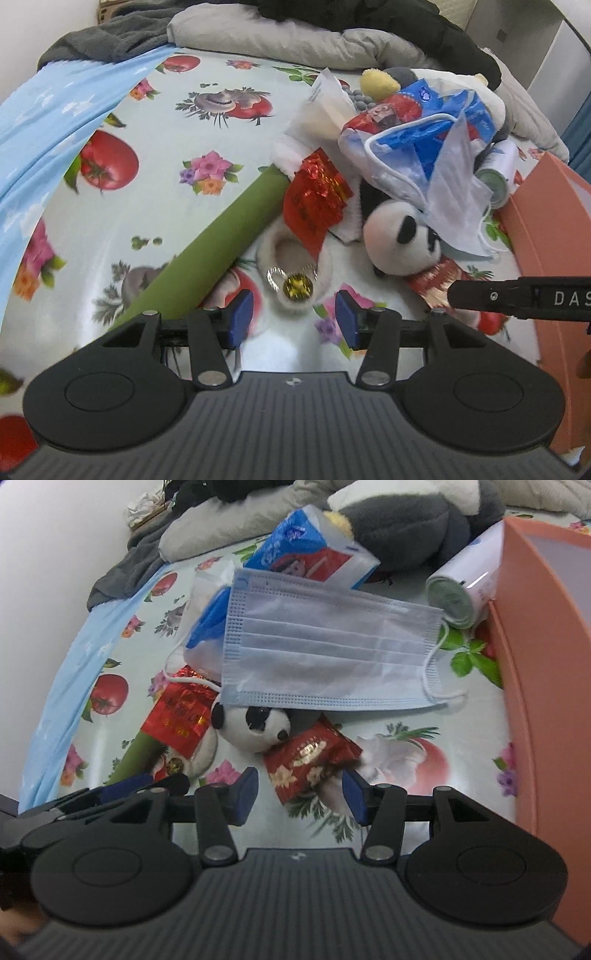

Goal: Organize soft objects
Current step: 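Grasp red candy wrapper with right gripper while left tool approaches white hair tie, then close left gripper on white fluffy hair tie while right gripper lifts candy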

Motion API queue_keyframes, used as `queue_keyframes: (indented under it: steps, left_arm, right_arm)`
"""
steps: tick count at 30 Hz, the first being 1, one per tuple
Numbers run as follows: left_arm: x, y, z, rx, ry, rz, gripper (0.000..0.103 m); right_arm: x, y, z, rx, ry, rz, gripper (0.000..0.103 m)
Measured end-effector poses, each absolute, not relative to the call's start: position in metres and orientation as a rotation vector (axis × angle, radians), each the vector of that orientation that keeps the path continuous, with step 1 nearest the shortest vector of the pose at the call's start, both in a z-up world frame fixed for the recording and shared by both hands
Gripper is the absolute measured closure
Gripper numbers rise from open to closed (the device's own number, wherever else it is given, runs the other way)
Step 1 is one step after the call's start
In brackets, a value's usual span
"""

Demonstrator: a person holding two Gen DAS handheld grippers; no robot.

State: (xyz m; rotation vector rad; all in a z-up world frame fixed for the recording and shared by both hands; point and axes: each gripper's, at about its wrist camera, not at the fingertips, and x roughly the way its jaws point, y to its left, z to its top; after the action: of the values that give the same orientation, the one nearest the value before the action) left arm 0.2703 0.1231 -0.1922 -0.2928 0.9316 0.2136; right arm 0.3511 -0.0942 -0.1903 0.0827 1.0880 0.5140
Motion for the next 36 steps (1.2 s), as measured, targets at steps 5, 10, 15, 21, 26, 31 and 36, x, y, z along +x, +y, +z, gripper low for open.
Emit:
queue_keyframes:
  steps: [5,10,15,21,26,31,36]
  left_arm:
    - [0.283,0.121,-0.200,-0.269,0.929,0.183,0.050]
    - [0.285,0.118,-0.201,-0.268,0.928,0.192,0.073]
    - [0.276,0.114,-0.194,-0.269,0.920,0.189,0.074]
    - [0.255,0.112,-0.181,-0.315,0.914,0.192,0.075]
    - [0.227,0.104,-0.166,-0.333,0.904,0.191,0.075]
    - [0.195,0.092,-0.151,-0.337,0.891,0.178,0.075]
    - [0.160,0.077,-0.151,-0.360,0.884,0.166,0.075]
  right_arm:
    - [0.363,-0.084,-0.204,0.094,1.124,0.522,0.050]
    - [0.366,-0.081,-0.210,0.076,1.125,0.500,0.068]
    - [0.361,-0.084,-0.205,0.059,1.112,0.509,0.072]
    - [0.346,-0.094,-0.196,0.050,1.105,0.506,0.073]
    - [0.324,-0.102,-0.186,0.037,1.097,0.506,0.076]
    - [0.293,-0.112,-0.175,0.021,1.089,0.511,0.076]
    - [0.257,-0.119,-0.167,-0.014,1.073,0.521,0.077]
